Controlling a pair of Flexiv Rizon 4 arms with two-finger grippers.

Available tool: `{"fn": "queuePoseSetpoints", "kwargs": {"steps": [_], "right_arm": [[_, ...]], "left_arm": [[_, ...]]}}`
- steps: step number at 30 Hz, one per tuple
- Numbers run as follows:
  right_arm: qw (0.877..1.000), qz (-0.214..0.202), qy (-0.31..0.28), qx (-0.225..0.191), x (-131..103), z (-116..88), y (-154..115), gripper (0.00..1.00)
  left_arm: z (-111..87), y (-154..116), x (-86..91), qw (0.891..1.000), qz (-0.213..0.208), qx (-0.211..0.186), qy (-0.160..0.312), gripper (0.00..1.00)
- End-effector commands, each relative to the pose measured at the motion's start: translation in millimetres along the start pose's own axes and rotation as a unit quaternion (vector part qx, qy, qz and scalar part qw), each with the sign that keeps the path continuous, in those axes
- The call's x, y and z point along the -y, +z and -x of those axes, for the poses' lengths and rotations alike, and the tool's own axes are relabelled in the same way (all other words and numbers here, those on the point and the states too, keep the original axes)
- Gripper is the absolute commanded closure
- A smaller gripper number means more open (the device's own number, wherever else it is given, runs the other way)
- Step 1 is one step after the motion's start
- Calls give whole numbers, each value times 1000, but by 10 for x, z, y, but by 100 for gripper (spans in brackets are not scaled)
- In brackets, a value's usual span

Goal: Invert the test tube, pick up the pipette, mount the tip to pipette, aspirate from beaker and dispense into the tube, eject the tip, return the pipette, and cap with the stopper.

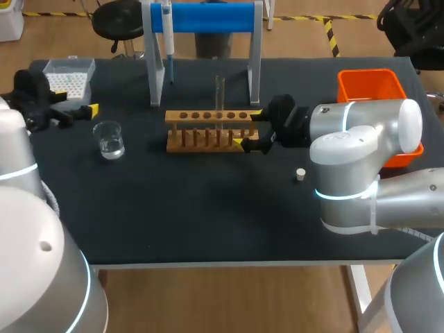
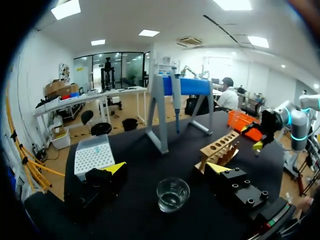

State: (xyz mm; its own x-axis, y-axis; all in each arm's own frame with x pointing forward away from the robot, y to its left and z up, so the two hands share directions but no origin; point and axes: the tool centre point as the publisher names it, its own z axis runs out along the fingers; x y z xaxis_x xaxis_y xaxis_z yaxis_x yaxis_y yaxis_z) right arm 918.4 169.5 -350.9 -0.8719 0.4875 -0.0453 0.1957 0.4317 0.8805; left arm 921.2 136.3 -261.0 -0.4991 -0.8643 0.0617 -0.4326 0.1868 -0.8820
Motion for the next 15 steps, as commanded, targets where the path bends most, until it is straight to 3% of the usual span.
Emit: {"fn": "queuePoseSetpoints", "kwargs": {"steps": [1, 6, 15], "right_arm": [[1000, 0, 0, 0, 0, -1, 4, 0], [1000, 0, 0, 0, 0, -1, 4, 0], [1000, 0, 0, 0, 0, -1, 4, 0]], "left_arm": [[-13, -44, 4, 991, 22, 128, -6, 0], [133, -74, -24, 988, 29, 153, -11, 0], [375, 59, -96, 986, 35, 159, -21, 0]]}}
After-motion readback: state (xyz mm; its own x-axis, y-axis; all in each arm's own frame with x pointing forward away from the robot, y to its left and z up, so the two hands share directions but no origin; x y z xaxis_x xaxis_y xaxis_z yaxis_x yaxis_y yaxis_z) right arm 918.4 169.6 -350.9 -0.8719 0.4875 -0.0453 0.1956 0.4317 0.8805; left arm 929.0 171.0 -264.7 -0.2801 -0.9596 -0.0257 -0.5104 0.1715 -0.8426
